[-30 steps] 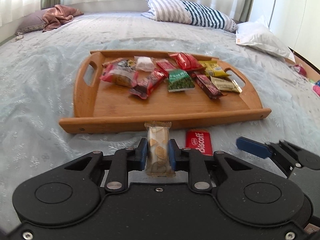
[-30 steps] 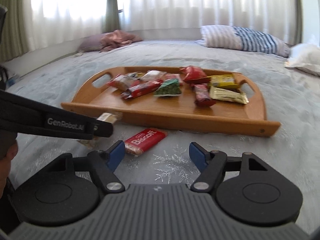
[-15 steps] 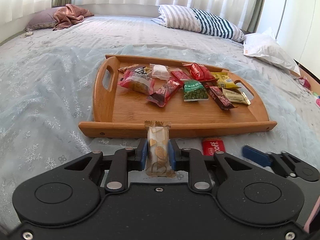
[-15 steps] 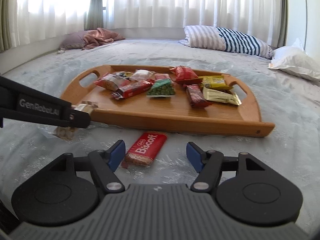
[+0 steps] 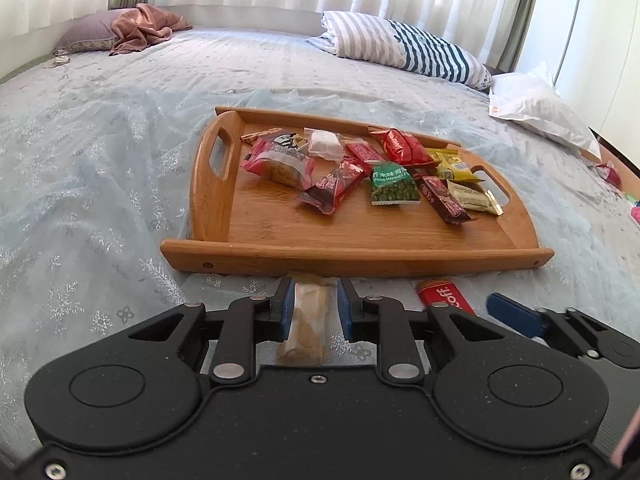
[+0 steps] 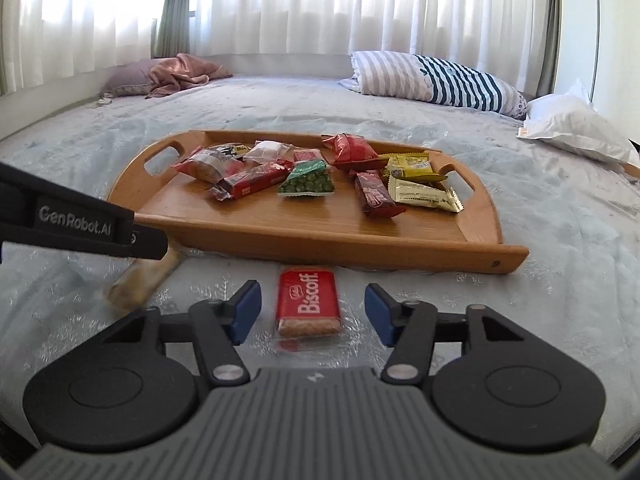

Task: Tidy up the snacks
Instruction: 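Lift the wafer bar with the left tool while the right tool grasps the red Biscoff packet, then carry the wafer bar and Biscoff packet over the wooden tray with both tools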

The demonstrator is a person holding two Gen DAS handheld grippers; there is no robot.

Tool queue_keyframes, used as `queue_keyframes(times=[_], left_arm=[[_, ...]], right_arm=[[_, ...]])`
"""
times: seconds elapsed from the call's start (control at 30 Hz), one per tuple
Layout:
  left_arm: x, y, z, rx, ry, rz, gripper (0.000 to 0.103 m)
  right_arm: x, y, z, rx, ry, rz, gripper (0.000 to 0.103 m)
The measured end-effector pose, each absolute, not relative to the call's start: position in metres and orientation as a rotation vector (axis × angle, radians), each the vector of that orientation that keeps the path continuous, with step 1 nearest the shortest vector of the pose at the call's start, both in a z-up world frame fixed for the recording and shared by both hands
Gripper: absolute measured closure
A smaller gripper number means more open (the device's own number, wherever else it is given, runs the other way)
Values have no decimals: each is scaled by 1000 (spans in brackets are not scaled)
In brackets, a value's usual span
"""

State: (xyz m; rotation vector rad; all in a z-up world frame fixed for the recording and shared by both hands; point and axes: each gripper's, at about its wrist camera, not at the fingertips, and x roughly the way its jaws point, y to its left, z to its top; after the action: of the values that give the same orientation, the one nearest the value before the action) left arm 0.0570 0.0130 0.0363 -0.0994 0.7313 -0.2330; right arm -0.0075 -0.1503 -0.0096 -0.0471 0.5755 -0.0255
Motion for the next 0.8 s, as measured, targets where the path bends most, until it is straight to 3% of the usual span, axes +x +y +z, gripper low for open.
queue_keyframes(times=[0.07, 0.27, 0.37, 0.47, 0.53, 0.8], left_arm=[[57, 12, 36, -96, 733, -235, 81], [47, 6, 31, -32, 719, -226, 74], [46, 3, 25, -25, 737, -230, 74], [48, 3, 19, -25, 748, -224, 74], [49, 2, 16, -18, 747, -218, 82], [40, 0, 32, -17, 717, -254, 82]], right_arm=[[-3, -150, -12, -34, 590, -27, 55], [-1, -144, -18, -81, 578, -19, 57], [-1, -143, -17, -83, 569, -7, 63], [-8, -143, -16, -95, 562, 7, 64], [-14, -143, -16, -96, 560, 13, 64], [-28, -153, 0, -70, 511, 11, 64]])
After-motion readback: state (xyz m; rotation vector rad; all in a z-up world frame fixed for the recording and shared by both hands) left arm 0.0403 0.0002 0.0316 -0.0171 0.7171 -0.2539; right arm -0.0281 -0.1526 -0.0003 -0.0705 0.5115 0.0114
